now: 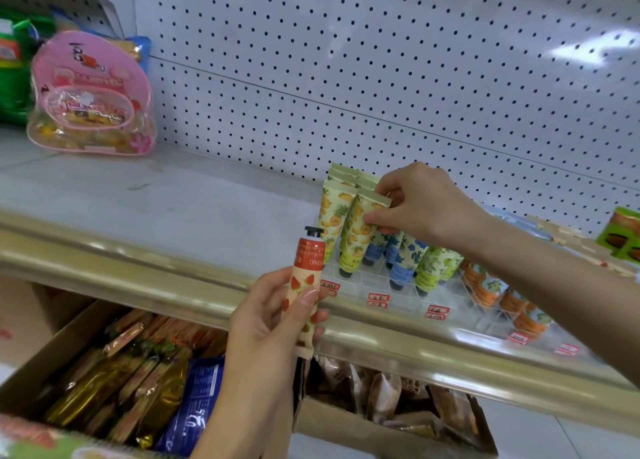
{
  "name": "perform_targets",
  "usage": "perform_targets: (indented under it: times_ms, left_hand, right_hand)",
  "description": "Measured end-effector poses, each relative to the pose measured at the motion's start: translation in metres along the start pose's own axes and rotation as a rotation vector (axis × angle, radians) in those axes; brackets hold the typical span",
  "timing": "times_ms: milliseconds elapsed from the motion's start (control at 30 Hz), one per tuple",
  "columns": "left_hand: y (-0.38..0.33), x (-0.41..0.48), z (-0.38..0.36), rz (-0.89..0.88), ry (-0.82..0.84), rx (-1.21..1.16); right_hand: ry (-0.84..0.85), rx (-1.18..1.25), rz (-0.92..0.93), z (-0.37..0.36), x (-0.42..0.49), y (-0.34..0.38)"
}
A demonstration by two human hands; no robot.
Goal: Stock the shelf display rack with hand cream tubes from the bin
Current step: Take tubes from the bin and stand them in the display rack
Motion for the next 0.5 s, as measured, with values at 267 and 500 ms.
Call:
perform_targets:
  times_ms: [267,500]
  left_hand:
    - [0.003,0.001,-0.001,-0.003,-0.015,-0.040]
    - [0.013,-0.001,-0.021,0.038,0.095,-0.072]
  right_hand:
    - [0.004,-0.027,0.002,0.005,0.000,-0.001]
    - [-0.132,-0.014,0.109,0.052,-0.036,0.007]
Point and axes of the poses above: each hand's wrist, its own x-axis towards the middle knuckle, its own z-axis out of the back of the hand, y = z × x, the point moved 10 cm from there along x, towards the middle knuckle, and after that the axes turned 1 degree about -z, right-handed, at the moved point
